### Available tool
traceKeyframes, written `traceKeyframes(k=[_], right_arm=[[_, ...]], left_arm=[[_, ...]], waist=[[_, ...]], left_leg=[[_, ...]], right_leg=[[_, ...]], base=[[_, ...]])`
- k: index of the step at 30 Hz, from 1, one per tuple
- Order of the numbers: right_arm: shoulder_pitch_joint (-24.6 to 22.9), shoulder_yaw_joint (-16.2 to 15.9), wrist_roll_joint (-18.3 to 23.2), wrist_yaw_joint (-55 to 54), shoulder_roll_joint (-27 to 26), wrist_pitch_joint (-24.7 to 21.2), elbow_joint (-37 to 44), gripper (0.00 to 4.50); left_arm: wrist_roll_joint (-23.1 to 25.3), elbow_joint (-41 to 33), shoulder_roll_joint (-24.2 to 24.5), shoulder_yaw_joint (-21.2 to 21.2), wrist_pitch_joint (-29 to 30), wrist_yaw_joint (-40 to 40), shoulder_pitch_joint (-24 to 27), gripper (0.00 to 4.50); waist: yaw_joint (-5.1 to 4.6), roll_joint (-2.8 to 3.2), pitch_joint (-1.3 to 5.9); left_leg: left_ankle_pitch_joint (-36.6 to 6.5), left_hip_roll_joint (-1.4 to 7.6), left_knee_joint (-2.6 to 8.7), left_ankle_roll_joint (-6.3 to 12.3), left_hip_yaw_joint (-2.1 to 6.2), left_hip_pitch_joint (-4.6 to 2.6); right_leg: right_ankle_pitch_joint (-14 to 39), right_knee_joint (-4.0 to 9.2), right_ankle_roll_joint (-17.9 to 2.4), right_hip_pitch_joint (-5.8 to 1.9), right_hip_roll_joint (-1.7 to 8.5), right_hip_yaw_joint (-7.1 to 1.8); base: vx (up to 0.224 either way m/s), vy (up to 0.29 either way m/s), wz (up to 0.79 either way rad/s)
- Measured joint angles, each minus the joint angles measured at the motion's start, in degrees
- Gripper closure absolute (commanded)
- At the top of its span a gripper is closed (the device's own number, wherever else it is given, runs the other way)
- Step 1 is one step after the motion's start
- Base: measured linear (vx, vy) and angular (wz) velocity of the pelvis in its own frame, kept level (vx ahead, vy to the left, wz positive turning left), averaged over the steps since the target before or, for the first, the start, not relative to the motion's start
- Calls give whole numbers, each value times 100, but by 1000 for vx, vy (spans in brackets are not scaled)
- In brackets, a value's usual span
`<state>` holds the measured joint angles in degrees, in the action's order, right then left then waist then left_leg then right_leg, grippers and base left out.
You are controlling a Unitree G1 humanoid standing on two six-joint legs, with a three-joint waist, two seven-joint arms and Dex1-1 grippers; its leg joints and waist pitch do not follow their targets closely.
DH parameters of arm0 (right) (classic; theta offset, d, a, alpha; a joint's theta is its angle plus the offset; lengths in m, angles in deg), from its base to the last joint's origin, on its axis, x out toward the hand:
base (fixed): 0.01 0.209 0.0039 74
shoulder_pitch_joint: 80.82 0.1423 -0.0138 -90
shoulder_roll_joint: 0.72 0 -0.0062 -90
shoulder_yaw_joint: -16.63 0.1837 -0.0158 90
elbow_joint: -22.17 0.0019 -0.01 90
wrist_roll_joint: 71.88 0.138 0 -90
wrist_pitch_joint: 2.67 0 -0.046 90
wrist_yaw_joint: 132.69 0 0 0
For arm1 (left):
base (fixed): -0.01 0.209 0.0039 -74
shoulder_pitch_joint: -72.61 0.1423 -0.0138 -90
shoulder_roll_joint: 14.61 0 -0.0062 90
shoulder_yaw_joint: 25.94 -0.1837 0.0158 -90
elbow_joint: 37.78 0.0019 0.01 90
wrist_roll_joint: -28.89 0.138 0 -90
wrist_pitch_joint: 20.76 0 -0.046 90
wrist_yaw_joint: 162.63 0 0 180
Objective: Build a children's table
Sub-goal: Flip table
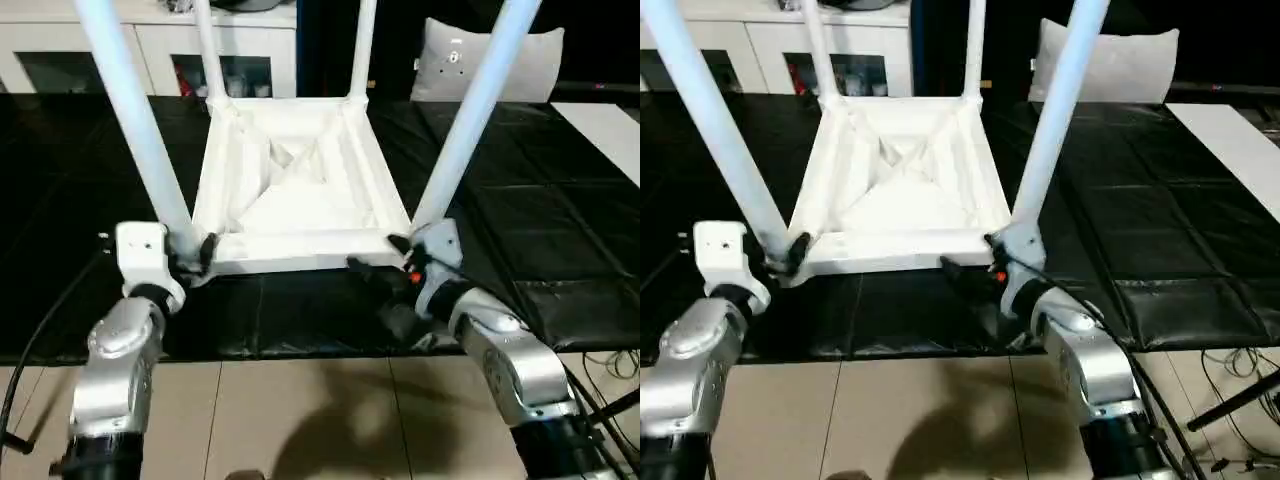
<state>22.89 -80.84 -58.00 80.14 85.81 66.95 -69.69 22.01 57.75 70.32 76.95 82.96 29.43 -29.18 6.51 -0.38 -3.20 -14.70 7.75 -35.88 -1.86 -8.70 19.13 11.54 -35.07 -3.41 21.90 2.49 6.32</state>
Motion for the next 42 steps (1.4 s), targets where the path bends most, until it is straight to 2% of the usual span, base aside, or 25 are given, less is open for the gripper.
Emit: traceKeyframes(k=[3, 4, 5, 12, 14, 17, 19, 33, 35, 38, 42], right_arm=[[-61, -156, 72, 300, 54, 3, 140, 0], [-61, -184, 100, 369, 59, 27, 153, 0], [-61, -204, 132, 449, 63, 64, 155, 0], [-61, -218, 200, 741, 120, 99, 157, 0], [-60, -219, 226, 847, 128, 99, 156, 0], [-60, -223, 241, 924, 143, 103, 151, 0], [-45, -227, 242, 961, 148, 112, 111, 0], [-21, -248, 198, 978, 135, 199, 35, 0], [35, -208, 181, 826, 65, 200, -116, 0], [108, -115, 128, 569, -11, 196, -324, 0], [107, -114, 121, 568, -4, 195, -333, 0]], left_arm=[[-27, 112, -19, -40, -116, 5, -30, 88], [-26, 172, -28, -51, -144, 6, -57, 120], [-23, 246, -31, -56, -168, 6, -105, 120], [-20, 362, -31, -54, -290, -5, -173, 170], [-20, 418, -30, -57, -334, -6, -181, 206], [-7, 489, -24, -61, -369, -38, -202, 211], [-12, 490, -27, -64, -375, -39, -202, 238], [-67, 497, -86, -29, -380, -38, -207, 247], [-193, 384, -162, 14, -170, -43, -209, 247], [-476, -72, -412, 143, 571, -170, -205, 247], [-908, -400, -687, 315, 1139, -333, -213, 247]], waist=[[3, -1, 0], [1, -1, 0], [1, -1, 0], [3, -1, 0], [5, -1, 0], [7, -2, 0], [10, -3, 0], [17, -6, -1], [15, -8, -1], [31, -1, -3], [26, 43, 6]], left_leg=[[1, 0, 0, 0, 0, -1], [1, 0, 0, -1, -1, -2], [2, 0, 0, -3, 0, -3], [3, 0, 0, -3, 0, -1], [2, 0, 0, -2, 0, 0], [2, 0, 0, -2, 1, 0], [3, 0, 0, -2, 0, 0], [3, 0, 0, -2, 1, 1], [3, 0, 0, -2, 0, 1], [2, 0, 0, -2, -13, 7], [-1, 0, 3, 3, -20, 9]], right_leg=[[-1, 0, -2, 0, 0, 0], [-2, -1, -3, -1, 0, 0], [-3, -1, -4, -1, 0, 0], [-3, 0, -4, -1, 0, 1], [-3, 2, -3, -1, 0, 1], [-3, 2, -3, -1, 1, 1], [-3, 2, -3, -2, 1, 2], [-1, 4, -1, -1, 2, 3], [-1, 4, -1, -1, 3, 3], [-1, 4, -1, 3, 12, 3], [3, 4, 3, 7, 16, 3]], base=[[0, 0, 0], [0, 0, 0], [0, 0, 0], [0, 0, 0], [0, 0, 0], [0, 0, 0], [0, 0, 0], [0, 0, 0], [0, 0, 0], [0, 0, 0], [0, 0, 0]])
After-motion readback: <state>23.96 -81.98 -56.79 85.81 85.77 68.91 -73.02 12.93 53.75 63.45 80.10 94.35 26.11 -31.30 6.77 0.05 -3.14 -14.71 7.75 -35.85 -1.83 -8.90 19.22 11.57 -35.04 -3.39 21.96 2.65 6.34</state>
